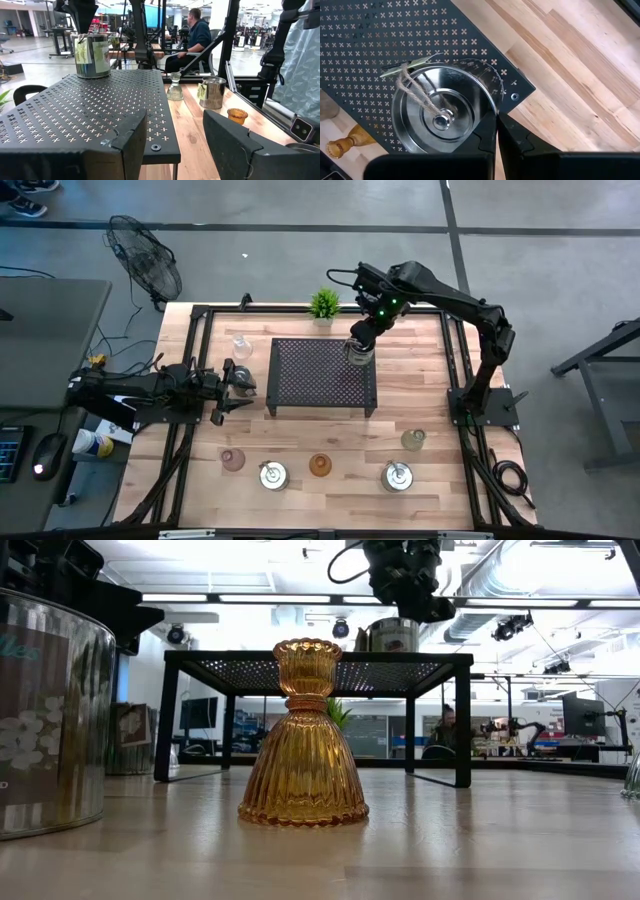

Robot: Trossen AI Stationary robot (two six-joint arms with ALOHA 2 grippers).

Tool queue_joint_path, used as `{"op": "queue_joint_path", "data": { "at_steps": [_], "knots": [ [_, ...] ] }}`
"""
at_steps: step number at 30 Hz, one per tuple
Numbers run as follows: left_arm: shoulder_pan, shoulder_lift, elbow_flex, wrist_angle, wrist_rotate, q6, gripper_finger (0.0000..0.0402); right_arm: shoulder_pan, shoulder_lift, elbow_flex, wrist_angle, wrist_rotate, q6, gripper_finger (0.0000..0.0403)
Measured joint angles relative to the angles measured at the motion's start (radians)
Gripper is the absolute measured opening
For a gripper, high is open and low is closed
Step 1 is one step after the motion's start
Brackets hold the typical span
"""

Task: Pick & Place candle stick holders
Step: Put the green scented candle on the shelf

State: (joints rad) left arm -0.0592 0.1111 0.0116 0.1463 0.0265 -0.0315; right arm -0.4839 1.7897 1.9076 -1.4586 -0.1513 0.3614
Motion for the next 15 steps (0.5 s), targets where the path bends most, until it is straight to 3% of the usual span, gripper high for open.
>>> {"op": "queue_joint_path", "data": {
  "at_steps": [7, 15],
  "knots": [
    [0.0, 0.0, 0.0, 0.0, 0.0, 0.0, 0.0188, 0.0, 0.0, 0.0, 0.0, -0.005, 0.001, 0.0012],
    [0.0, 0.0, 0.0, 0.0, 0.0, 0.0, 0.0188, 0.0, 0.0, 0.001, -0.004, -0.006, 0.008, 0.0091]
  ]
}}
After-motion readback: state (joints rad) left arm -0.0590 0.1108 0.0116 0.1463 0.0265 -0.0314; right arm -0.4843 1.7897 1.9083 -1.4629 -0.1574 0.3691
